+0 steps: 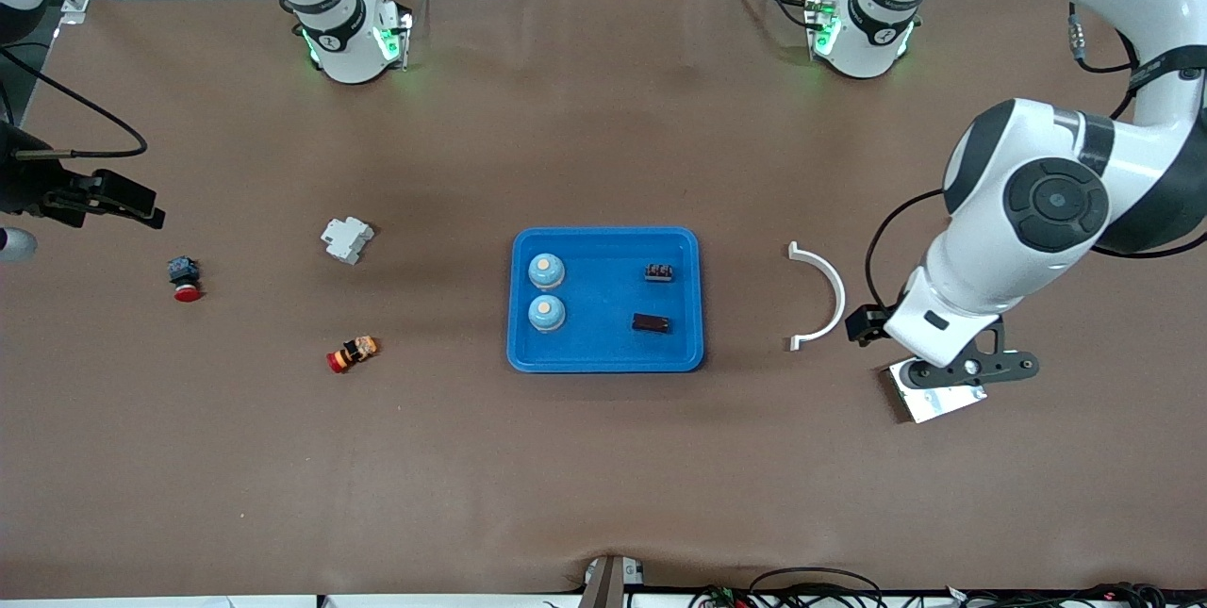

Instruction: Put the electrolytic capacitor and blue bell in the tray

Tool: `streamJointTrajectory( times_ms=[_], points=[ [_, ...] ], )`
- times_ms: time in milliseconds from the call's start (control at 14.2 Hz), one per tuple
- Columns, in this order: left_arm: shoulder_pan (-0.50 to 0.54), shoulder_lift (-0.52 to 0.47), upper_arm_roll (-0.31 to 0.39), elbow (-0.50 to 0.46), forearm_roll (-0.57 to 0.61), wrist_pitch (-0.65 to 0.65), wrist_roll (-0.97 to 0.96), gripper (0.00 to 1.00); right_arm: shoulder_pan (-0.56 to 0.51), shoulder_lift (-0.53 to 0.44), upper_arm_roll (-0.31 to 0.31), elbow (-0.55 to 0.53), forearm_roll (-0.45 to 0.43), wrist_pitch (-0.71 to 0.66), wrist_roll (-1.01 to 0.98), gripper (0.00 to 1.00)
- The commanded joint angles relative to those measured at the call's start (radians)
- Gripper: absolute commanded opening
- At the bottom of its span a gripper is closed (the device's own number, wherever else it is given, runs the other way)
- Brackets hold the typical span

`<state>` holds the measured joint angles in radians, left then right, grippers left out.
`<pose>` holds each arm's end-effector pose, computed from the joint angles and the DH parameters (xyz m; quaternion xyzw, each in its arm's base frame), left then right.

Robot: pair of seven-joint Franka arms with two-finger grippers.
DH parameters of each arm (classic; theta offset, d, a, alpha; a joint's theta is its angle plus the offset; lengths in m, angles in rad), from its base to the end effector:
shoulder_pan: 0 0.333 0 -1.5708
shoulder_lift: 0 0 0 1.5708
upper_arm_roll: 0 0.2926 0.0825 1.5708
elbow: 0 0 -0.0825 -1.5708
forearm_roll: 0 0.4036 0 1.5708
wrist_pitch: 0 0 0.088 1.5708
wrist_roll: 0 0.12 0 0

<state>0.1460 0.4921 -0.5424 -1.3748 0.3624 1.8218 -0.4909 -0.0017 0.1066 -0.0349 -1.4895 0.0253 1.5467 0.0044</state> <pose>0.6791 -0.1802 0.4271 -0.9980 -0.0322 -0.0336 0.0428 0.6004 -0.0179 0.5633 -0.9994 0.0204 0.0245 0.0112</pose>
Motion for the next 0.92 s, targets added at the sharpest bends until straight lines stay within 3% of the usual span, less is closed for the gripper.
streamJointTrajectory(
  times_ms=[0, 282, 352, 423, 634, 845],
  points=[
    [0.038, -0.033, -0.005, -0.018, -0.006, 0.01, 0.038, 1.0, -0.001, -0.028, -0.002, -0.028, 0.015, 0.006, -0.011, 1.0],
    [0.067, -0.05, 0.012, -0.015, -0.029, 0.013, 0.161, 1.0, 0.0, -0.028, -0.003, -0.028, 0.015, 0.006, -0.011, 1.0],
    [0.052, -0.066, 0.045, -0.015, -0.052, 0.013, 0.182, 1.0, 0.0, -0.028, -0.003, -0.028, 0.015, 0.004, -0.011, 1.0],
    [0.015, -0.085, 0.102, -0.015, -0.092, 0.011, 0.211, 1.0, -0.001, -0.028, -0.003, -0.028, 0.015, 0.004, -0.011, 1.0],
    [-0.156, -0.158, 0.379, -0.023, -0.264, 0.001, 0.359, 1.0, -0.001, -0.028, -0.003, -0.028, 0.015, 0.006, -0.011, 1.0],
    [-0.223, -0.216, 0.475, -0.023, -0.327, -0.057, 0.42, 1.0, 0.002, -0.028, -0.003, -0.028, 0.015, 0.009, -0.009, 1.0]
  ],
)
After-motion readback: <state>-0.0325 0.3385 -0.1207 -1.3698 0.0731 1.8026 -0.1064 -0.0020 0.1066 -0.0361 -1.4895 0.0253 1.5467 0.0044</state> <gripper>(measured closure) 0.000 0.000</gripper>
